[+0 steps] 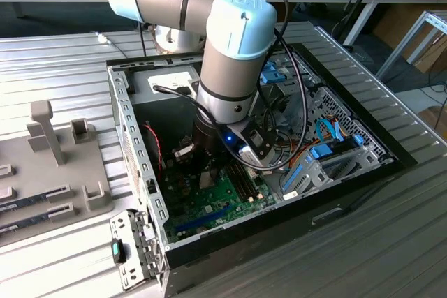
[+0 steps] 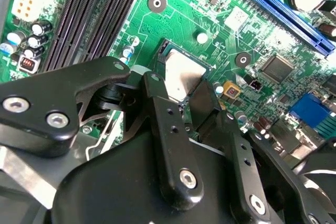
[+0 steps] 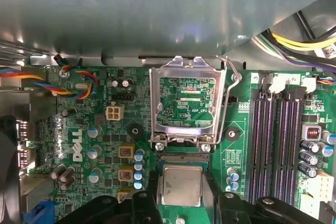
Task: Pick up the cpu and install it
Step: 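Place the cpu into insertion slot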
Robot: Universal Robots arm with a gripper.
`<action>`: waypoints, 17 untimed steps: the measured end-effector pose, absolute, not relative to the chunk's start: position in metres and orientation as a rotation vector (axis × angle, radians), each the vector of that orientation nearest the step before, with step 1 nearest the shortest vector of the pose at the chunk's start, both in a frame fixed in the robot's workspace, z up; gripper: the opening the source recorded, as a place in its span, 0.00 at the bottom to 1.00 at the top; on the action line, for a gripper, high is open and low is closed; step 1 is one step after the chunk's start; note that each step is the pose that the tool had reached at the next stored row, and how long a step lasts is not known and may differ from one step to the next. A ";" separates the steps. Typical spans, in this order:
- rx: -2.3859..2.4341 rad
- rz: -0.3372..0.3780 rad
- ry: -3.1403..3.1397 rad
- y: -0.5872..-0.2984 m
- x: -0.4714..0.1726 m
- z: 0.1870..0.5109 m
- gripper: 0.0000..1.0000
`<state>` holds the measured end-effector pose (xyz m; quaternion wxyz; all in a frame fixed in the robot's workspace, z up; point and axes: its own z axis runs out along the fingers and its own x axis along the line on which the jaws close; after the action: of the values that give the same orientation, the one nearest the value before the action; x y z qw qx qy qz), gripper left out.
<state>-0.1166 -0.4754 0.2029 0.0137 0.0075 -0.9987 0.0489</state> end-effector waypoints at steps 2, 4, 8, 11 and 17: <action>0.023 0.153 -3.110 -0.475 -0.117 0.202 0.45; 0.023 0.152 -3.110 -0.475 -0.117 0.201 0.45; 0.023 0.152 -3.110 -0.475 -0.116 0.201 0.45; 0.024 0.152 -3.110 -0.475 -0.116 0.201 0.45; 0.023 0.152 -3.110 -0.475 -0.116 0.201 0.40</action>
<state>-0.1164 -0.4754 0.2014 0.0138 0.0075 -0.9987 0.0489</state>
